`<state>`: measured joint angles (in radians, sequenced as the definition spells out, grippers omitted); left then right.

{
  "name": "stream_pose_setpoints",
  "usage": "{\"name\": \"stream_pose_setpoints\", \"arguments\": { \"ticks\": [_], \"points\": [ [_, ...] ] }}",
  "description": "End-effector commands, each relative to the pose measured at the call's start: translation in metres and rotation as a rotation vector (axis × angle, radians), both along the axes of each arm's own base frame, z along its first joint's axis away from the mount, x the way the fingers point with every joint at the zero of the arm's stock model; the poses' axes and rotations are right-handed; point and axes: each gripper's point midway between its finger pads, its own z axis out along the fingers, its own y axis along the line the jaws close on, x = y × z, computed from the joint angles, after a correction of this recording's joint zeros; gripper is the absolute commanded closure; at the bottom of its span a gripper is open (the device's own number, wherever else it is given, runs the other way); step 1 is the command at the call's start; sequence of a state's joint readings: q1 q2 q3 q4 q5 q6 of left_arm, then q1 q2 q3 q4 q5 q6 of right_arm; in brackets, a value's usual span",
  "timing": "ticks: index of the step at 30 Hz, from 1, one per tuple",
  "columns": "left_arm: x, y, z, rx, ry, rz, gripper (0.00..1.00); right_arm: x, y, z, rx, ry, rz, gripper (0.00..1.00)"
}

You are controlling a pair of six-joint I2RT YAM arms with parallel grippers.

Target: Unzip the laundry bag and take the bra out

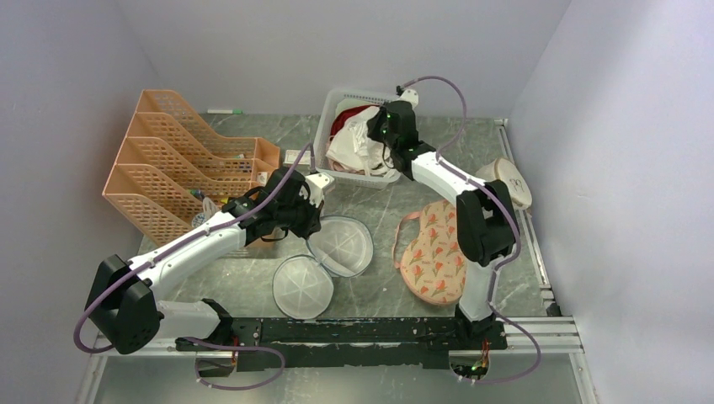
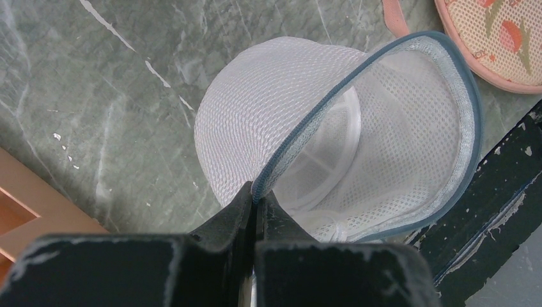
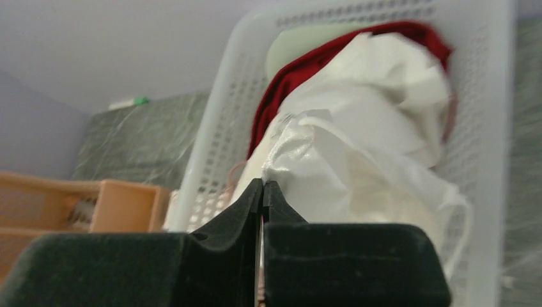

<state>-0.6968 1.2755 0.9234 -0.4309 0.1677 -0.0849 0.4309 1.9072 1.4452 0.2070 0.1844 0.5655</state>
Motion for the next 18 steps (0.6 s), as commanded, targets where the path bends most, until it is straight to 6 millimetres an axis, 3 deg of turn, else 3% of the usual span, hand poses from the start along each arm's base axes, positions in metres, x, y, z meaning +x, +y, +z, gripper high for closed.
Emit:
{"name": "stream_pose_setpoints", "arguments": {
  "ticks": [1, 6, 8, 12, 18],
  "points": [
    [0.002, -0.002, 0.003, -0.006, -0.022, -0.005, 0.89, -0.007, 0.039, 0.004, 0.162, 0.029, 0.174, 1.0],
    [0.001, -0.003, 0.001, -0.001, -0.013, -0.008, 0.9, -0.004, 0.043, -0.033, 0.232, 0.123, 0.218, 1.0],
    [0.002, -0.001, 0.002, -0.001, -0.022, -0.002, 0.9, 0.001, 0.034, -0.063, 0.235, 0.171, 0.192, 1.0],
    [0.001, -0.001, 0.004, -0.007, -0.028, -0.001, 0.89, 0.017, 0.006, -0.106, 0.082, 0.18, 0.079, 1.0],
    [0.001, -0.002, -0.003, 0.009, -0.009, -0.007, 0.9, 0.043, -0.002, -0.156, -0.092, 0.239, 0.049, 1.0]
  ]
}}
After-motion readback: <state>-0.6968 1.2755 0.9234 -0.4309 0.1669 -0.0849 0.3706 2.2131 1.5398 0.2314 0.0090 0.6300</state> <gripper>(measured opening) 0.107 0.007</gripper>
